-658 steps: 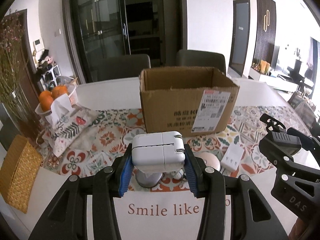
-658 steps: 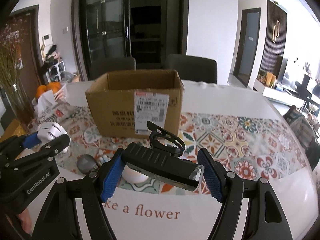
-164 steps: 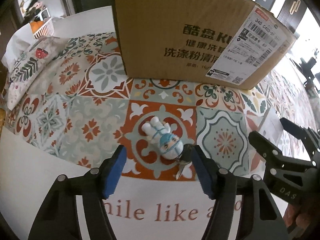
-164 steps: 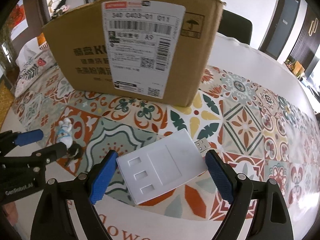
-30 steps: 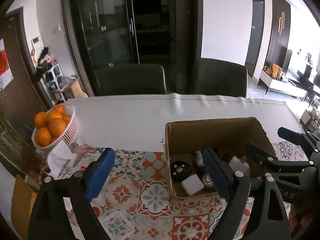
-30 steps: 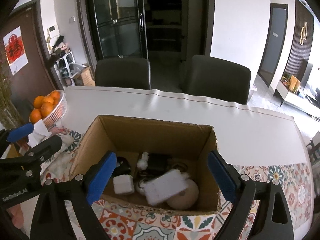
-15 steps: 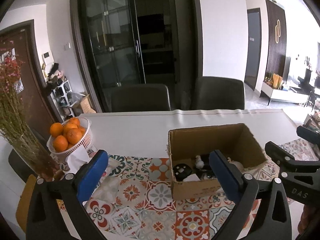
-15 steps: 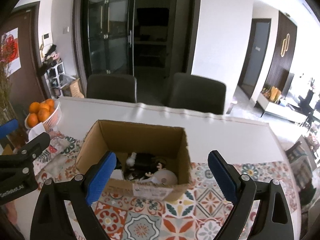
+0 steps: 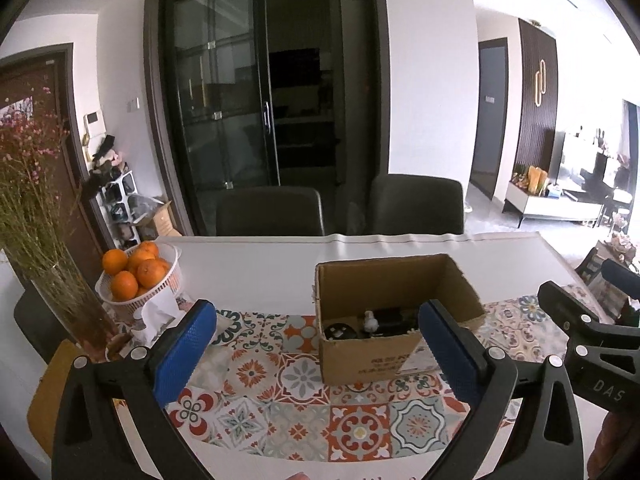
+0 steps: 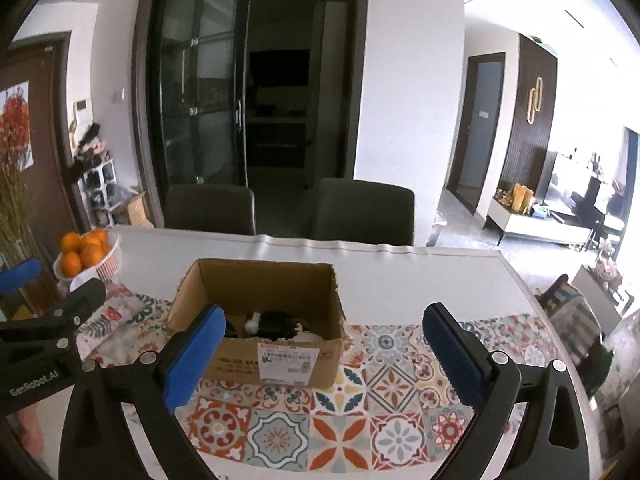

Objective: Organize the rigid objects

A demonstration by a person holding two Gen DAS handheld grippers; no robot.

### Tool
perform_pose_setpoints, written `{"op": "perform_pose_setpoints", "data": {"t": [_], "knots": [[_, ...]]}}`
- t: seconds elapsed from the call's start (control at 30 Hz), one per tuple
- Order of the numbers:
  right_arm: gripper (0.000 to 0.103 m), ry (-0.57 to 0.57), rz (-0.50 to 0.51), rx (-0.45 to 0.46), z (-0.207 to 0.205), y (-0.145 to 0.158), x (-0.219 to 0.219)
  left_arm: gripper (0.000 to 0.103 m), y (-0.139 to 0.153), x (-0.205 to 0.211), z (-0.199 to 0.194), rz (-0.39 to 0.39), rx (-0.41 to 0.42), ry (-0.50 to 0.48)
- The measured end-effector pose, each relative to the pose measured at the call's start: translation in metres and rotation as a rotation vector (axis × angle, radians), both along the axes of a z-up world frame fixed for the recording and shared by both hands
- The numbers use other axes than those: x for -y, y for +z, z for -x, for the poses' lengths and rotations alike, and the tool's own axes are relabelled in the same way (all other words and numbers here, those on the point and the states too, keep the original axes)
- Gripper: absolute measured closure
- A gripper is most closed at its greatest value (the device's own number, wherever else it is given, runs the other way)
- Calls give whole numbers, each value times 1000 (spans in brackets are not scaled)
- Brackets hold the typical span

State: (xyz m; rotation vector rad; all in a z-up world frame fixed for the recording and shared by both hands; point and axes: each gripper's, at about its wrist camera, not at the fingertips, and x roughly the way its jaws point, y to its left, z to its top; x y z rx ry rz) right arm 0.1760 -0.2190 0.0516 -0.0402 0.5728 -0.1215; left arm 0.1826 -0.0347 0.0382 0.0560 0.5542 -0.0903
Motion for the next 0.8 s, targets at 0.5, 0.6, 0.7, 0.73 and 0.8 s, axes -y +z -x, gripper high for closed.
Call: {"op": "perform_pose_setpoints", "data": {"t": [0.5, 0.6, 0.7, 0.73, 0.8], "knots": [[2, -18, -22, 38, 46, 18, 7, 0, 19, 4, 37, 13, 48, -20], [2, -25, -9, 46, 50, 20, 5, 0, 21, 5, 42, 3, 61, -17], [2, -20, -14, 51, 53, 23, 5, 0, 22, 7, 45, -1, 72, -23], [2, -22, -14, 52, 53, 23, 5, 0, 23, 7, 46, -4, 76, -22], [2, -26, -11, 57, 54, 24, 5, 0, 23, 7, 47, -9, 83, -19]]}}
